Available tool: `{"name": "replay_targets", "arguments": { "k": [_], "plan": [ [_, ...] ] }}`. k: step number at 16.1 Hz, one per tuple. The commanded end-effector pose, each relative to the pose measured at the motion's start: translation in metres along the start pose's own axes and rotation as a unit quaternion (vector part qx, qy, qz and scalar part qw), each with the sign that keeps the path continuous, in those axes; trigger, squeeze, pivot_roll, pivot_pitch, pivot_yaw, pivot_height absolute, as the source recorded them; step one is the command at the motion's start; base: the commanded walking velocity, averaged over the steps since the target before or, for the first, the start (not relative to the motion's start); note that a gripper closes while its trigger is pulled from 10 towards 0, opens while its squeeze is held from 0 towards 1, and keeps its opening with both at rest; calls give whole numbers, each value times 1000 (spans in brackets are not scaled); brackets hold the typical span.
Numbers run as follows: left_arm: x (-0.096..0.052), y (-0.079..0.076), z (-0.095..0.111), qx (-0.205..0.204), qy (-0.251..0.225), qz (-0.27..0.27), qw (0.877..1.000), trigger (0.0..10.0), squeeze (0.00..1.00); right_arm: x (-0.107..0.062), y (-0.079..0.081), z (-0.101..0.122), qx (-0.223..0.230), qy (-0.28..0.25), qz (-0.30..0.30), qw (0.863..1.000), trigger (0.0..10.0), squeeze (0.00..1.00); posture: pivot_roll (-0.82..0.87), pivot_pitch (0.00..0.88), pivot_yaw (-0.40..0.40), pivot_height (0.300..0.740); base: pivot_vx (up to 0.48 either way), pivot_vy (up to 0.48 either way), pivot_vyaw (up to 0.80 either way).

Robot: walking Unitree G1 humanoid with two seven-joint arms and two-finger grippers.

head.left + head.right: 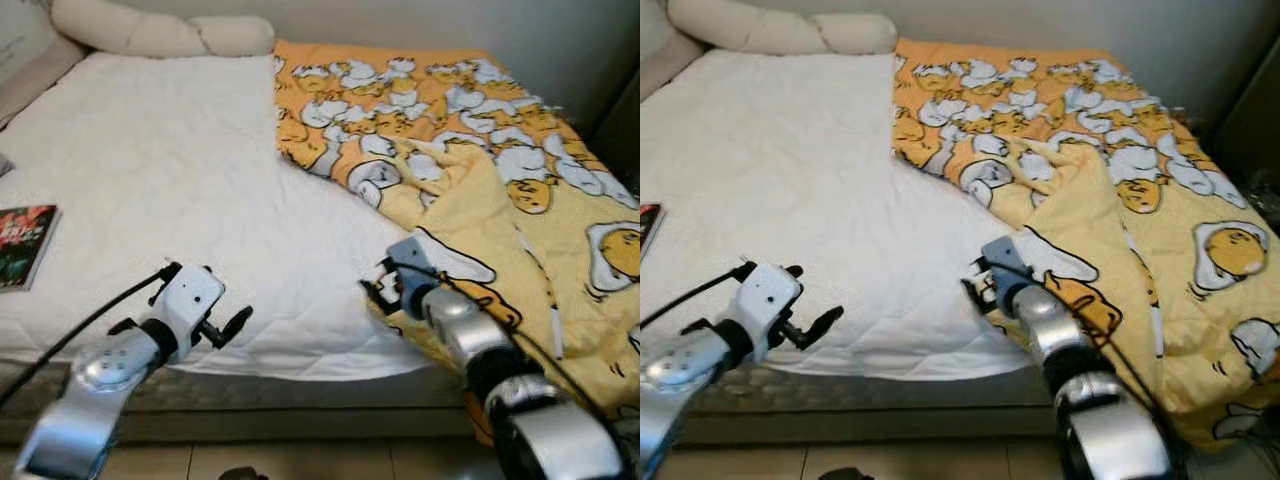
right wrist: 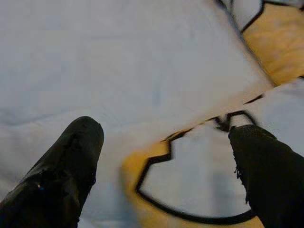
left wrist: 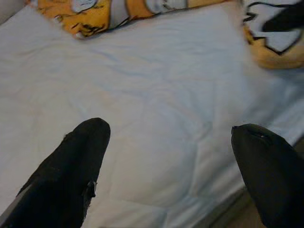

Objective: Clean up the room

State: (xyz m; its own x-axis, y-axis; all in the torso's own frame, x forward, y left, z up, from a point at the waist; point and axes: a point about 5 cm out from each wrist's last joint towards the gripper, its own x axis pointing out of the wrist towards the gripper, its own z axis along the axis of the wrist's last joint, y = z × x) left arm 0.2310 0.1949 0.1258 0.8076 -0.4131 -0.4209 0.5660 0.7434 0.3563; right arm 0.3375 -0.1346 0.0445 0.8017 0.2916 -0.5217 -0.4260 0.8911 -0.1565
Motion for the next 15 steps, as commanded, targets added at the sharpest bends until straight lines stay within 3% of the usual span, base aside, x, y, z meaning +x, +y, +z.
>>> {"name": "replay_targets", "arguments": {
  "k": [1, 2, 6, 7, 8, 9, 10, 15],
  "plan": [
    [-5, -2, 6, 4, -5, -23, 1000, 10000, 0, 1, -4, -1, -24, 9, -14, 1000, 10000, 1000, 91, 0, -36, 740, 0, 0, 0],
    [-18, -8, 10, 8, 2, -67, 998, 10000, 0, 1, -4, -8, -24, 30, -15, 999, 10000, 0, 123, 0, -32, 740, 0, 0, 0],
    [-41, -13, 20, 16, 15, -104, 994, 10000, 0, 2, -2, -13, -9, 43, -7, 999, 10000, 0, 176, 75, -31, 740, 0, 0, 0],
    [-43, -13, 22, 16, 15, -103, 994, 10000, 0, 1, -4, -14, -20, 48, -17, 999, 9373, 0, 180, 88, -28, 740, 0, 0, 0],
    [-47, -13, 26, 17, 16, -103, 994, 10000, 0, 1, -9, -14, -37, 50, -37, 997, 6314, 0, 187, 107, -24, 740, 0, 0, 0],
    [-53, -14, 30, 13, 20, -104, 994, 10000, 0, -1, -17, -14, -39, 53, -64, 996, 1490, 0, 195, 118, -19, 740, 0, 0, 0],
    [-57, -16, 32, 11, 24, -107, 994, 10000, 0, -2, -18, -15, -36, 57, -65, 996, 0, 0, 201, 130, -16, 740, 0, 0, 0],
    [-70, -19, 38, 3, 35, -109, 993, 10000, 0, -4, -20, -22, -27, 65, -58, 996, 0, 0, 232, 164, -14, 740, 0, 0, 0]
  ]
}}
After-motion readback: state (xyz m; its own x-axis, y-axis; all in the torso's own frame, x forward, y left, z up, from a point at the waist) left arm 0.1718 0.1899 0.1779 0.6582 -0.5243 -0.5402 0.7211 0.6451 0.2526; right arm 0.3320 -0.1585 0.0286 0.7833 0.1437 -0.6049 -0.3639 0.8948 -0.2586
